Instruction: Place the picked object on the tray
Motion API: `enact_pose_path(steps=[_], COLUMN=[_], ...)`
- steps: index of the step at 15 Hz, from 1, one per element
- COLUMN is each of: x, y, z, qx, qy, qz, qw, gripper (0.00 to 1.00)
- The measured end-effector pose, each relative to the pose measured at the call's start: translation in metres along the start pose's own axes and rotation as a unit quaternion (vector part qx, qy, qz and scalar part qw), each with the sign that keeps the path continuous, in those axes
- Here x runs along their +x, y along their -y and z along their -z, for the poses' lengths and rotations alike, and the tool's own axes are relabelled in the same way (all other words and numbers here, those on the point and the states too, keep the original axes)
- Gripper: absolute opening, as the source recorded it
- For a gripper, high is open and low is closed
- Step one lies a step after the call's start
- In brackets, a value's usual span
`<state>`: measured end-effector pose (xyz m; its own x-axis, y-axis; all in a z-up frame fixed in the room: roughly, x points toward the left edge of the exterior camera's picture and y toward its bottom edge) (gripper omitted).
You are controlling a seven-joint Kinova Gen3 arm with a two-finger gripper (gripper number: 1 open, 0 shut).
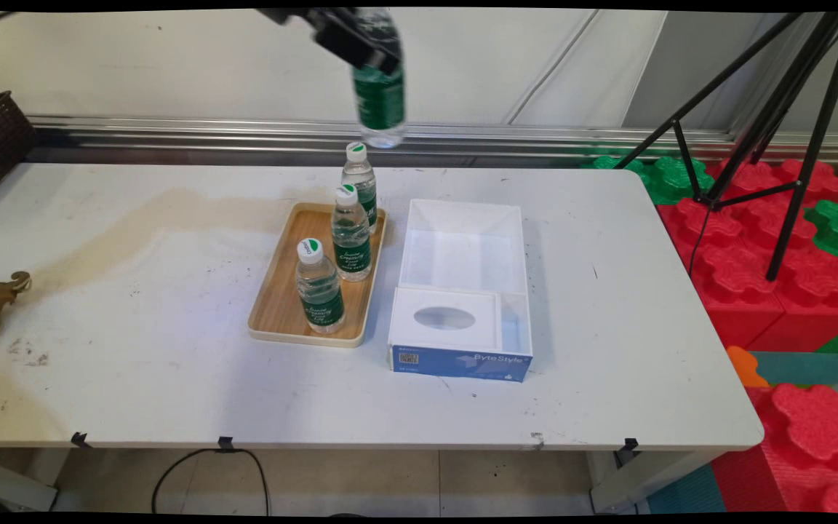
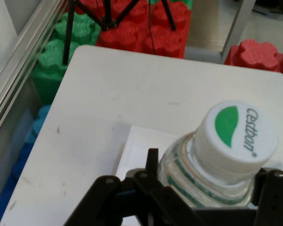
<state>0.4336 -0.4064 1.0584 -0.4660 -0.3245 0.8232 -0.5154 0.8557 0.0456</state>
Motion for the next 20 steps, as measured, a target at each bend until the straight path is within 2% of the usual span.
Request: enact_pose_path(steps=[4,9,11,14,18,20], x=[-0.040,-0.096,-0.123,-0.149,-0.193,-0.206], y=[0.012,0.025,0.028,0.031,0.040,0.043], z=[0.047,0.071,0.069,0.058,0.027,0.015], qx=[-0.001,0.000,-0.001,-0.001,0.002,0.004], qy=[0.013,0.025,0.029,0.031,0.035,0.038], qz=[0.002,-0.007,-0.011,-0.016,-0.019,-0.018], qw=[0.9999,0.9997,0.9995,0.9994,0.9992,0.9991], gripper=[0.00,0.00,0.00,0.00,0.00,0.00])
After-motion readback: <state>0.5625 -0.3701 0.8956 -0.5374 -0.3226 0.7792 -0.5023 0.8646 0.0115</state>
